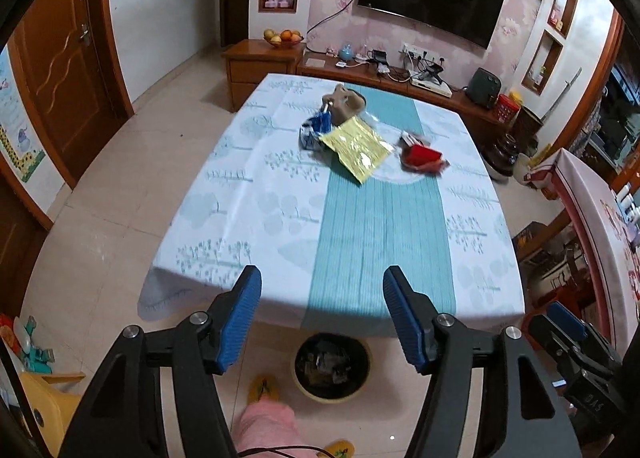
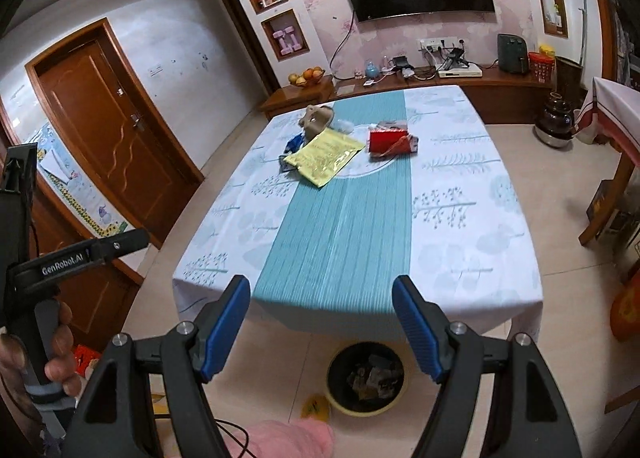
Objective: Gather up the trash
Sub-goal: 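Move both open tools back over the table, then reach the left tool toward the yellow packet while the right tool approaches the red box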
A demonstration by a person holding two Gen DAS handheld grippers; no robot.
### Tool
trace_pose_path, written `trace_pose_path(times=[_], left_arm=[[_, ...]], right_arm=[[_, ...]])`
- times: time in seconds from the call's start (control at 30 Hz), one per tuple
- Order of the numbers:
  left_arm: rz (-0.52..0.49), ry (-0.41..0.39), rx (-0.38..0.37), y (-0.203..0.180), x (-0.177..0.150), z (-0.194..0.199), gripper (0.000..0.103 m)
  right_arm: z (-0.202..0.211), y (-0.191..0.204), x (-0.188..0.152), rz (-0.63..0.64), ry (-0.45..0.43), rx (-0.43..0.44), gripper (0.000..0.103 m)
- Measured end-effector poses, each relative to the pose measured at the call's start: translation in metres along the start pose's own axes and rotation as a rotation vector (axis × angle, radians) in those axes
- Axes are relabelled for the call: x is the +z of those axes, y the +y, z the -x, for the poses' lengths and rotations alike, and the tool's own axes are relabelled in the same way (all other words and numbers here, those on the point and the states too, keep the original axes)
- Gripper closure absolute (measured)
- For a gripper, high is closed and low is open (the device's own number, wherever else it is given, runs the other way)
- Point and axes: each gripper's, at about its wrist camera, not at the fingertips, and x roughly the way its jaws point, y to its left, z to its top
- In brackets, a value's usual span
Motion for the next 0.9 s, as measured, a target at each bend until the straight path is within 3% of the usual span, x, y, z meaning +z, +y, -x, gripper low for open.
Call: trace_pose_path(times=[0.27, 0.6, 0.9], left_arm=[[0.001, 0.026, -0.046, 0.022, 0.078, -0.075, 0.039], [-0.021, 0.225, -0.133, 0.050, 0.213, -0.244, 0.039], [-0.034, 0.374, -0.167, 0.043, 0.258, -0.366, 0.039]], right_arm=[[-0.058, -0.013, 0.050, -0.066, -0.004, -0.089, 0.029], [-0.182, -0.033, 0.139, -0.321, 0.060, -0.245, 0.028], [-0.265, -0.076, 0.190, -0.533, 0.079, -0.358, 0.024]])
